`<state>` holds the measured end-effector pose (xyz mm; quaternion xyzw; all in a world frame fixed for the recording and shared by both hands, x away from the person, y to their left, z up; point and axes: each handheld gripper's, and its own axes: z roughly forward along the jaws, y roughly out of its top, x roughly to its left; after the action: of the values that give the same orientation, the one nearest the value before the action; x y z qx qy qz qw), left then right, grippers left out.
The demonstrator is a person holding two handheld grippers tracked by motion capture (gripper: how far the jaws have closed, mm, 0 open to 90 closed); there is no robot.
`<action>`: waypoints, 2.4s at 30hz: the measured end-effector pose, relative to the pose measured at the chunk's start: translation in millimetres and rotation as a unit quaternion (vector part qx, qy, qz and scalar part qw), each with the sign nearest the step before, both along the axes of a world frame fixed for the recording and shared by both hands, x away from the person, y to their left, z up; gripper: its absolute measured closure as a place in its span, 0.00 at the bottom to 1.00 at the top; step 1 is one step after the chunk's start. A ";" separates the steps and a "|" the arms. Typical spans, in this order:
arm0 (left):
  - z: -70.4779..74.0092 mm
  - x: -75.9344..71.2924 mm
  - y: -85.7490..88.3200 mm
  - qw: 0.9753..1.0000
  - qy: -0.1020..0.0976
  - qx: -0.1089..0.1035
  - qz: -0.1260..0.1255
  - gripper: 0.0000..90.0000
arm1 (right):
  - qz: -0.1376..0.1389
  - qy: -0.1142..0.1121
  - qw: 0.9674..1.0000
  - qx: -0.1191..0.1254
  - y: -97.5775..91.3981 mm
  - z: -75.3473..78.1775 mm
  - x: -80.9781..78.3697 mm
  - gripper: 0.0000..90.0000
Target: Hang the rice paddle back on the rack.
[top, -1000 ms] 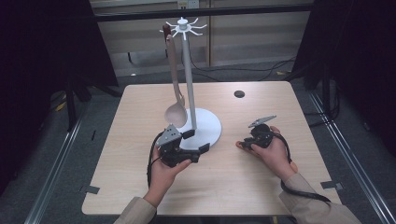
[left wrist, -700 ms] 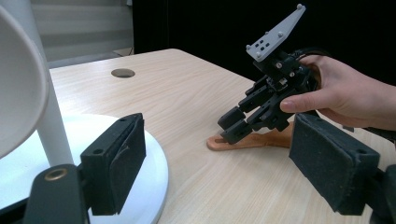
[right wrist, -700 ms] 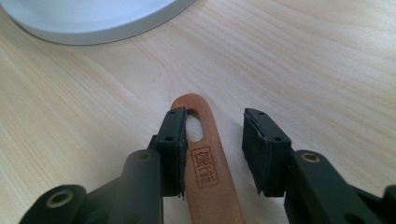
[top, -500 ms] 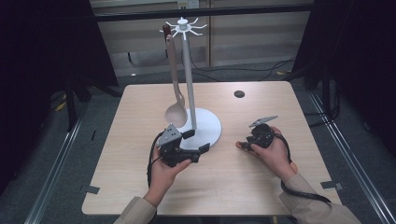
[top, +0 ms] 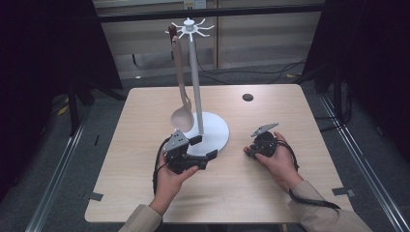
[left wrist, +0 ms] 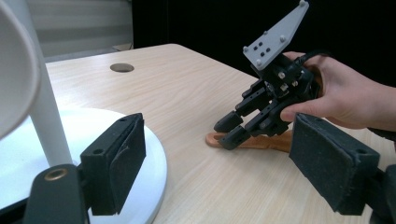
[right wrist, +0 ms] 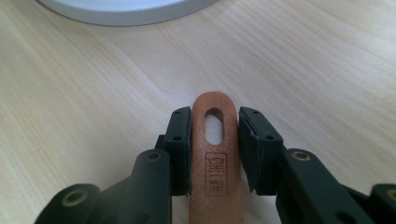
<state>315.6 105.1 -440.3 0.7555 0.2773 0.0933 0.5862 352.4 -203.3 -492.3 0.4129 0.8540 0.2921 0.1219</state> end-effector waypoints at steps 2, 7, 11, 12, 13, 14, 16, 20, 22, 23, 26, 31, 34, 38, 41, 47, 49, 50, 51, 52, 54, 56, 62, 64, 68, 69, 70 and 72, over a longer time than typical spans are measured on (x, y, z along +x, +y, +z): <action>-0.5 -1.0 -1.7 1.000 0.002 0.000 -0.004 0.21 | 0.008 -0.002 1.000 0.005 0.3 -0.6 -0.1 0.74; -5.1 -2.4 -8.2 1.000 0.006 0.004 -0.014 0.21 | -0.002 -0.013 0.999 0.048 -2.4 10.4 -0.9 0.74; -9.7 -3.2 -16.8 1.000 0.019 0.004 -0.016 0.21 | -0.016 -0.040 0.995 0.089 -6.4 28.6 -5.1 0.74; -10.8 -2.7 -19.5 1.000 0.020 -0.003 -0.023 0.21 | -0.017 -0.045 0.994 0.100 -7.3 32.4 -6.5 0.74; -10.6 -3.1 -22.5 0.999 0.024 0.000 -0.022 0.21 | -0.019 -0.050 0.992 0.111 -7.7 36.0 -8.2 0.74; -11.5 -2.5 -25.7 0.999 0.024 -0.006 -0.027 0.21 | -0.020 -0.056 0.991 0.120 -7.8 39.6 -10.0 0.74; -12.2 -3.2 -32.9 0.999 0.034 -0.012 -0.031 0.21 | -0.024 -0.070 0.988 0.136 -7.6 47.0 -13.5 0.74; -11.2 -4.0 -47.4 0.998 0.052 -0.016 -0.028 0.21 | -0.021 -0.106 0.982 0.152 -2.5 62.6 -22.4 0.74; -11.0 -3.0 -54.2 0.997 0.065 -0.032 -0.026 0.21 | -0.022 -0.121 0.979 0.160 1.0 69.4 -26.4 0.74; -11.0 -2.3 -57.5 0.996 0.070 -0.037 -0.027 0.22 | -0.020 -0.129 0.978 0.164 2.7 72.3 -28.3 0.74; -11.6 -1.9 -65.9 0.996 0.077 -0.032 -0.026 0.27 | -0.019 -0.142 0.975 0.173 8.0 78.9 -33.6 0.74; -14.2 -0.9 -74.8 0.995 0.092 -0.041 -0.015 0.37 | -0.014 -0.160 0.970 0.180 16.4 87.5 -40.9 0.74; -16.0 0.0 -77.5 0.993 0.098 -0.067 -0.012 0.44 | -0.018 -0.166 0.969 0.185 20.8 92.4 -45.4 0.74; -15.1 -4.1 -84.8 0.993 0.093 -0.070 -0.016 0.55 | -0.019 -0.174 0.967 0.186 27.0 96.4 -50.7 0.74; -12.3 -5.2 -86.5 0.994 0.085 -0.071 -0.009 0.64 | -0.018 -0.180 0.965 0.192 29.3 98.4 -53.1 0.74; -9.7 -6.0 -86.8 0.994 0.085 -0.074 -0.011 0.72 | -0.020 -0.189 0.962 0.196 30.5 103.6 -57.7 0.74; -10.4 -6.6 -87.0 0.993 0.086 -0.075 -0.010 0.75 | -0.017 -0.194 0.961 0.196 31.7 106.3 -59.0 0.74; -11.1 -6.4 -86.8 0.993 0.084 -0.076 -0.009 0.75 | -0.015 -0.200 0.960 0.194 32.0 107.3 -59.5 0.74; -11.6 -6.6 -86.6 0.993 0.085 -0.079 -0.007 0.76 | -0.015 -0.201 0.960 0.195 32.3 107.8 -59.5 0.74; -11.9 -7.3 -86.5 0.993 0.088 -0.084 -0.004 0.77 | -0.019 -0.200 0.960 0.195 31.7 108.0 -59.6 0.74; -12.3 -7.0 -85.0 0.993 0.083 -0.083 -0.006 0.78 | -0.019 -0.198 0.959 0.201 29.2 107.7 -58.8 0.74; -12.2 -6.9 -84.7 0.993 0.086 -0.086 -0.007 0.79 | -0.022 -0.199 0.958 0.203 27.5 107.9 -59.1 0.74; -10.4 -5.8 -87.1 0.992 0.086 -0.091 -0.008 0.81 | -0.024 -0.201 0.957 0.209 27.0 109.8 -59.8 0.74; -9.9 -5.5 -88.0 0.992 0.086 -0.092 -0.009 0.81 | -0.025 -0.204 0.956 0.211 27.2 110.2 -60.3 0.74; -10.1 -5.6 -88.9 0.992 0.085 -0.098 -0.006 0.83 | -0.027 -0.205 0.955 0.214 25.9 111.7 -60.6 0.74; -10.2 -5.4 -89.1 0.992 0.084 -0.096 -0.007 0.84 | -0.029 -0.207 0.954 0.216 25.2 111.8 -60.6 0.74; -10.3 -5.3 -89.2 0.992 0.084 -0.098 -0.006 0.85 | -0.032 -0.205 0.954 0.215 24.7 112.3 -60.8 0.74; -10.6 -4.8 -88.6 0.991 0.084 -0.101 -0.003 0.88 | -0.032 -0.207 0.953 0.219 23.4 112.5 -60.5 0.74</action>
<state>310.8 16.4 -450.9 0.6985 0.3310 -0.0008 0.6345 292.0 -179.8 -379.8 0.3872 0.7113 0.5470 0.2123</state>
